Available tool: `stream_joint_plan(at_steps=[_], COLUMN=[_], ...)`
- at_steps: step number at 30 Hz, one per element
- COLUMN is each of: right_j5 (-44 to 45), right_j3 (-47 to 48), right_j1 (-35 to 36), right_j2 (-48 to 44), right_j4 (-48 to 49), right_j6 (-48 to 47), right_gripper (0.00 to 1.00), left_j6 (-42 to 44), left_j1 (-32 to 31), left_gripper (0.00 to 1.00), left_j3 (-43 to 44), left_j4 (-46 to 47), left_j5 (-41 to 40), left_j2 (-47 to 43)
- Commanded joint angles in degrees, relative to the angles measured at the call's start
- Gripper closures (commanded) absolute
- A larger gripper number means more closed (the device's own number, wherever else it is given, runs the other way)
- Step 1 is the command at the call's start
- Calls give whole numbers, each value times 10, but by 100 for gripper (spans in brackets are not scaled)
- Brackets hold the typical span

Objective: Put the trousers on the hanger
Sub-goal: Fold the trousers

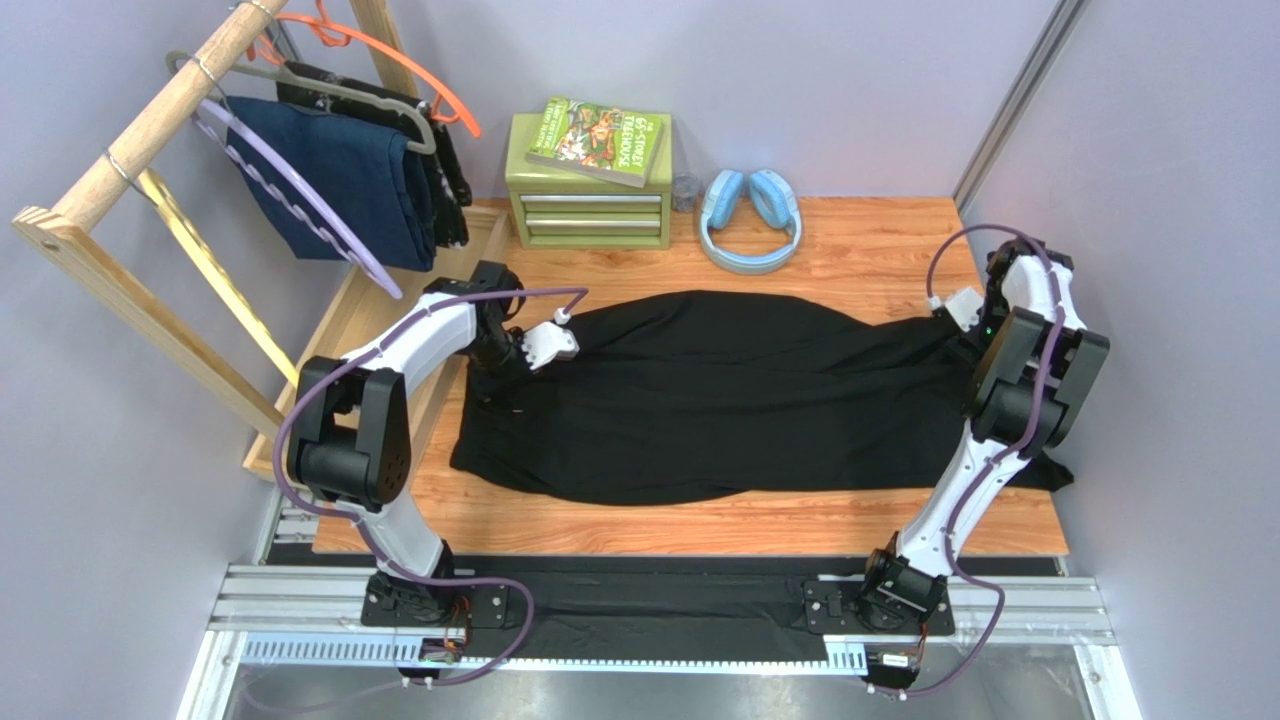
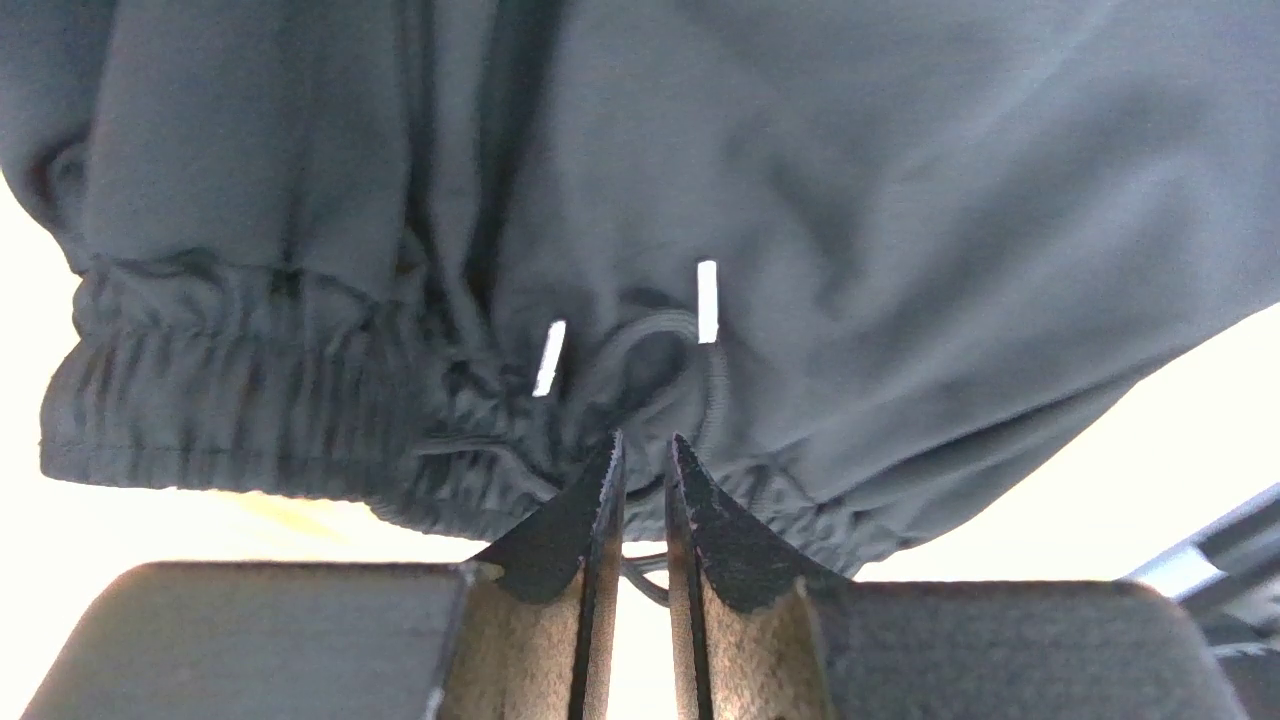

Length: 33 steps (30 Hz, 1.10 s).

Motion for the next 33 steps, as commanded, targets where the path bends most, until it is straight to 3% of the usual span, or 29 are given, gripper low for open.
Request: stream_joint_plan(at_steps=[1,2,5,8,16,24,28,33], right_j5=[-94,-128,-163,-161,-82,-67,-110,-139], right_j3=[12,-1,-88,-170,-264,-423,-402,-295], right_j1=[0,4,22,45,48,61,54,13], right_j2=[-106,-123,-146,-143,-95,-181,-219,-217], right_j4=[-122,-139,-143,-95,19,-4,-74,-97], right_j6=[25,28,34,49,49,-2,-12,-7], right_gripper=[45,52,61,65,66,66,60,53], left_j6=[6,8,24,16,50,100,124,99], left_j1=[-5,-16,-42,-59,-62,13,33,15], left_gripper=[78,77,77,77,80,84,84,76], left_j3=[-3,-11,-41,-59,-102,-139,-121,-47], left_j4=[-45,-46,-41,-15,12,-6,-37,-107], left_j5=[78,79,66,33,-83,-144,-135,-39], left_j2=[-52,-63,-58,-35,18,13,-21,-50])
